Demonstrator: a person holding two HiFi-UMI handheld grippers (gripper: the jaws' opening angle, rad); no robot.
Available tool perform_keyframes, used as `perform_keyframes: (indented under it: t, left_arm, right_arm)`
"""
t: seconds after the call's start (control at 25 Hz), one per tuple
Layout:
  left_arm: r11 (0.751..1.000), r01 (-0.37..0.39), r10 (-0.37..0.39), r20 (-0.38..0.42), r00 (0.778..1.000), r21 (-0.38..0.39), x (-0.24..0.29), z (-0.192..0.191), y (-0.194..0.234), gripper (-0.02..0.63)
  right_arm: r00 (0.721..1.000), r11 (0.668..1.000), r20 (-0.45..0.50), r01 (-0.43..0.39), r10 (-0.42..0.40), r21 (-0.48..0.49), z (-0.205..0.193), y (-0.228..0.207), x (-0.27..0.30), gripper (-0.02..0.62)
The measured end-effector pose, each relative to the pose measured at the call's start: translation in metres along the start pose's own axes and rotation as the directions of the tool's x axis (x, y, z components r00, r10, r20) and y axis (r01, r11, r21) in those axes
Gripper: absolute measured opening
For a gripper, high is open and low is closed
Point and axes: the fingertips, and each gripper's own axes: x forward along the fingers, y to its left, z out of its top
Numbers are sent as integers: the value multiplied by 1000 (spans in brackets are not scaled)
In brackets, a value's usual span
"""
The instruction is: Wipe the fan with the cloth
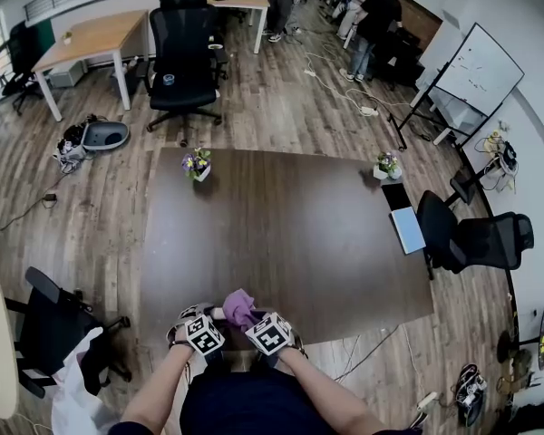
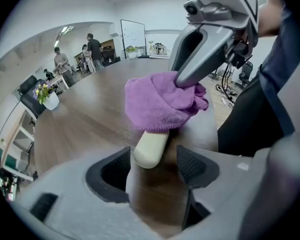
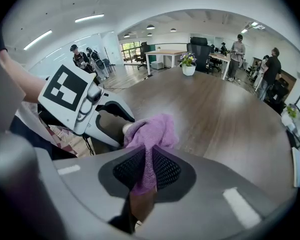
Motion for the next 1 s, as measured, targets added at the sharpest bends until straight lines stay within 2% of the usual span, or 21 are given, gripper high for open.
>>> perform_keyframes:
  t: [0.12, 0.2, 0.24, 0.48, 0.64, 0.8, 1.0]
  left_arm:
    - [1000, 0, 1, -15, 1000, 26, 7, -3, 2, 272]
    - [999, -9, 9, -10, 1000, 46, 10, -3, 5, 191]
    - [998, -13, 14, -6, 1000, 57, 11, -3, 5, 183]
    - [998, -15, 16, -9, 1000, 66, 16, -5, -1, 175]
    - [999, -1, 1, 2, 1000, 42, 17, -5, 0, 175]
    - [1000, 2, -3, 17, 1000, 21, 15, -4, 2, 175]
    - [1000, 7, -7, 14, 1000, 16, 15, -7, 2, 175]
  right_arm:
    - [1000, 1000, -6, 9, -9, 18, -5, -3, -2, 55]
    - [1000, 999, -2, 16, -16, 31, -6, -6, -3, 55]
    - [1000, 999, 1, 21, -21, 37, -6, -8, -4, 56]
    - [997, 992, 5, 75, -76, 106, -23, -28, -12, 57]
    - [993, 990, -13, 118, -117, 82, -30, -33, -14, 56]
    - [997, 995, -9, 73, -72, 73, -22, -19, -10, 55]
    - [999, 999, -12, 35, -35, 15, -5, 4, 1, 55]
